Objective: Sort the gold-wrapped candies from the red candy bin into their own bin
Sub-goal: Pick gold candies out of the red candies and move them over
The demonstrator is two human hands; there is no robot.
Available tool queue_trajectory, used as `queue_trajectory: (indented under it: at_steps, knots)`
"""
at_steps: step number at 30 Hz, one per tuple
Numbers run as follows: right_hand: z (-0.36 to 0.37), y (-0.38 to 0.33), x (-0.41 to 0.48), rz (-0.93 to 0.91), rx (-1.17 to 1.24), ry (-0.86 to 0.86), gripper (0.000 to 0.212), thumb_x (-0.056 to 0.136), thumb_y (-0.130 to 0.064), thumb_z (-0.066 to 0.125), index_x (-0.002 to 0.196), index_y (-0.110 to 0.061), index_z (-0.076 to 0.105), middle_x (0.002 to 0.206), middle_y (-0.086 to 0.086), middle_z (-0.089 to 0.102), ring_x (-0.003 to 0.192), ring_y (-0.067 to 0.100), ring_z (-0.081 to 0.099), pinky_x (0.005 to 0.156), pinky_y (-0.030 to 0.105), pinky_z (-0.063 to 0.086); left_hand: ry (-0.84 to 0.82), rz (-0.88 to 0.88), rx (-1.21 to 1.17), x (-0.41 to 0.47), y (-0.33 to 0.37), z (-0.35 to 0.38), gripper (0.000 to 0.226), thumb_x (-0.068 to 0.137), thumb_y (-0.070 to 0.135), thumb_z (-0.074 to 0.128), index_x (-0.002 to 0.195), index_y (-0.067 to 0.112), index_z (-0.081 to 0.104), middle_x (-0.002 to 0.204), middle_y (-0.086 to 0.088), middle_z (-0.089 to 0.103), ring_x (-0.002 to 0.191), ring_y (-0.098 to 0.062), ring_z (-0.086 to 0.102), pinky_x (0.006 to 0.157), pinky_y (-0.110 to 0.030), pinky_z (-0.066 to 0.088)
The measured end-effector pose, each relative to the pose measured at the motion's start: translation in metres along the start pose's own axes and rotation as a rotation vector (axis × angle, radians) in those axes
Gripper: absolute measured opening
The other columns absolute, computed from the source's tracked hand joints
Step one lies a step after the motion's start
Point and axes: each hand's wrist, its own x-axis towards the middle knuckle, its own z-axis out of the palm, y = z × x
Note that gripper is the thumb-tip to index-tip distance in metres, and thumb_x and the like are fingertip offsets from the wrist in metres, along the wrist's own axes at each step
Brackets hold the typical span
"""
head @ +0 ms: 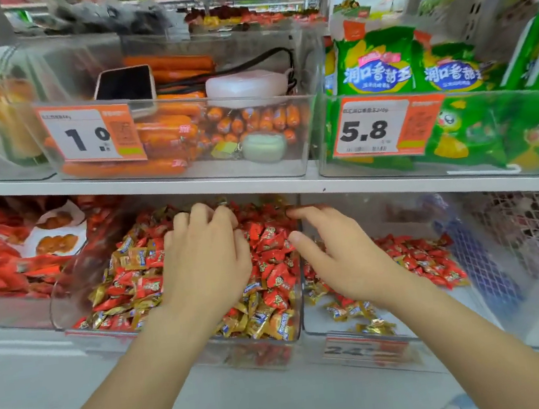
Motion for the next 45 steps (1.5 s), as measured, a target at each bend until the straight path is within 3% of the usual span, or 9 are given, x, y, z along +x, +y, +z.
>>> queue_trajectory:
  at_steps: [3,6,12,19,26,31,35,41,45]
  knots:
    - [-0.024,0.027,-0.025,0.079,-0.035,0.028,0.034,0.108,-0.033,0.052,0.136,-0.02,0.066,0.126,-0.001,0.07,0.119,0.015,0.062,0.101,0.032,0.046,0.096,0.28,-0.182,-0.014,0.046,0.0,0.015,0.096,0.029,0.052,0.094,0.02,0.064,0.093,0.002,0.055,0.089,-0.024,0.046,0.078,-0.042,0.044]
    - [-0.045,0.067,-0.042,0.222,-0.153,-0.028,0.025,0.1,-0.018,0.061,0.121,-0.015,0.075,0.115,0.003,0.078,0.112,0.024,0.07,0.1,0.036,0.05,-0.027,0.45,-0.299,-0.024,0.094,0.021,0.011,0.097,0.022,0.055,0.094,0.017,0.064,0.091,0.001,0.053,0.087,-0.023,0.051,0.08,-0.04,0.046]
    - [-0.059,0.146,-0.059,0.48,-0.185,-0.155,0.033,0.096,-0.017,0.07,0.129,-0.015,0.07,0.114,0.007,0.073,0.111,0.027,0.069,0.101,0.038,0.053,-0.498,0.154,-0.101,-0.009,0.147,0.063,0.013,0.096,0.011,0.063,0.108,0.008,0.059,0.117,-0.016,0.059,0.109,-0.038,0.064,0.086,-0.04,0.048]
    - [-0.048,0.17,-0.048,0.291,-0.152,-0.171,0.069,0.073,-0.021,0.074,0.141,-0.022,0.061,0.139,-0.001,0.066,0.131,0.023,0.059,0.109,0.038,0.05,-0.755,0.011,0.111,0.005,0.153,0.123,0.07,0.093,0.015,0.071,0.15,0.003,0.034,0.144,-0.024,0.043,0.131,-0.046,0.046,0.103,-0.052,0.048]
    - [-0.03,0.173,-0.031,0.134,-0.177,-0.307,0.073,0.081,-0.011,0.079,0.149,-0.024,0.056,0.144,-0.002,0.064,0.131,0.023,0.057,0.107,0.029,0.043,-0.728,0.082,-0.104,0.017,0.156,0.133,0.069,0.08,0.017,0.091,0.137,0.011,0.053,0.133,-0.015,0.053,0.124,-0.036,0.053,0.098,-0.041,0.051]
    - [-0.029,0.185,-0.035,0.108,-0.197,-0.22,0.055,0.086,-0.023,0.079,0.139,-0.032,0.064,0.131,-0.009,0.07,0.122,0.024,0.061,0.1,0.03,0.045,-0.765,0.089,-0.226,0.021,0.156,0.134,0.046,0.08,0.016,0.092,0.116,0.018,0.064,0.121,-0.009,0.059,0.094,-0.029,0.065,0.073,-0.036,0.054]
    - [-0.039,0.184,-0.042,0.089,-0.137,-0.136,0.042,0.091,-0.02,0.076,0.132,-0.029,0.071,0.129,-0.012,0.072,0.118,0.015,0.064,0.101,0.024,0.042,-0.716,0.071,-0.341,0.026,0.154,0.132,0.024,0.086,0.011,0.085,0.104,0.018,0.072,0.107,-0.003,0.068,0.098,-0.021,0.067,0.087,-0.035,0.057]
    - [-0.048,0.189,-0.055,0.228,0.048,-0.042,0.027,0.1,-0.023,0.066,0.121,-0.04,0.068,0.079,0.001,0.076,0.064,0.02,0.071,0.065,0.041,0.062,-0.739,0.098,-0.39,0.031,0.152,0.126,0.031,0.094,0.0,0.064,0.112,0.024,0.072,0.092,0.009,0.056,0.081,-0.007,0.055,0.073,-0.021,0.045]
    - [-0.053,0.184,-0.059,0.291,0.137,-0.03,0.038,0.1,-0.004,0.055,0.118,-0.034,0.071,0.085,0.001,0.077,0.049,0.015,0.059,0.045,0.031,0.051,-0.75,0.114,-0.397,0.032,0.156,0.128,0.034,0.094,0.0,0.058,0.115,0.025,0.068,0.109,0.006,0.054,0.095,-0.011,0.054,0.08,-0.022,0.047]
